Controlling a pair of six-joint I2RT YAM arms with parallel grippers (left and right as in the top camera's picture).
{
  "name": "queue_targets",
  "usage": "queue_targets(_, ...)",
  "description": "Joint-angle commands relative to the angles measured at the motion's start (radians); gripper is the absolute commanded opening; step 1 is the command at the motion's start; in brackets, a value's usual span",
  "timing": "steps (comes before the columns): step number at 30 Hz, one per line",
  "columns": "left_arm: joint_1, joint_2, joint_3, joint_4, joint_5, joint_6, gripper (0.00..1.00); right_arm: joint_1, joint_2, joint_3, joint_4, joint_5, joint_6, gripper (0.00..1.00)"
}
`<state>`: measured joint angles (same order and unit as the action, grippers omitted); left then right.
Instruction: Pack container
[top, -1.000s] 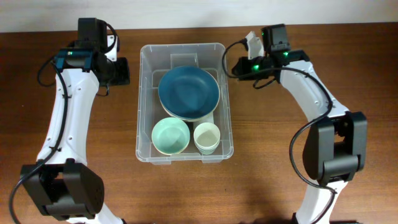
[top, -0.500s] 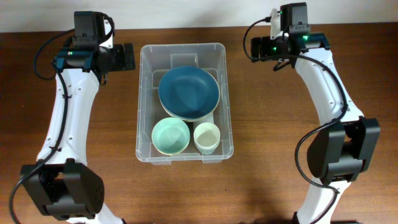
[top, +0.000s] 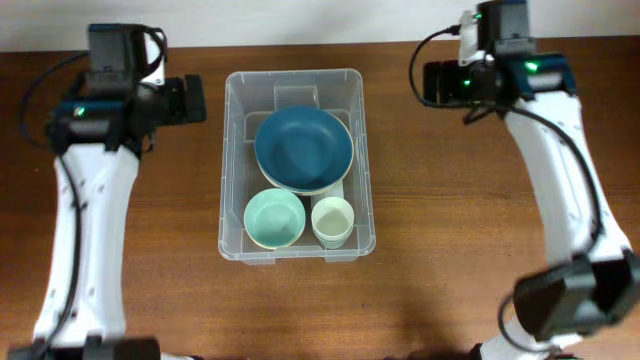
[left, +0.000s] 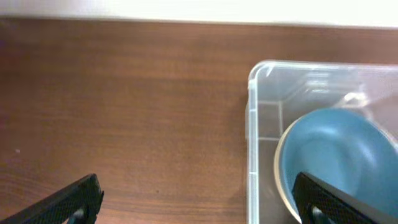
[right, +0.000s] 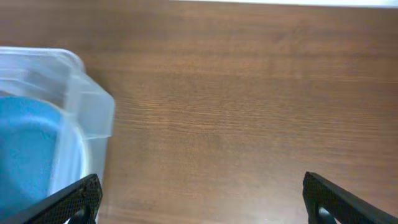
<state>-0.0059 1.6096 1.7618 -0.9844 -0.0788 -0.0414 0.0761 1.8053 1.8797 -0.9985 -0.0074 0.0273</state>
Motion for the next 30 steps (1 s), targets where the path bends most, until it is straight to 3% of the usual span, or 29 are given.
queue_targets(1,-0.003,-0.111,-0.048,0.002,0.011,0.012,1.00,-0.005,-0.126,-0.053,0.005,0.021,0.019,0.99)
queue_targets(10,-0.007,-0.440,-0.378,0.119,0.011,0.012,1.00,-0.005,-0.529,-0.493,0.202,0.062,0.060,0.99)
queue_targets(19,-0.007,-0.856,-0.738,0.184,0.011,-0.012,1.00,-0.005,-1.075,-1.007,0.324,0.114,0.132,0.99)
queue_targets(24,-0.007,-0.937,-0.803,0.184,0.011,-0.026,1.00,-0.005,-1.218,-1.079,0.319,0.117,0.131,0.99)
queue_targets(30,-0.007,-0.936,-0.805,0.183,0.011,-0.025,1.00,-0.005,-1.231,-1.080,0.283,0.117,0.131,0.99)
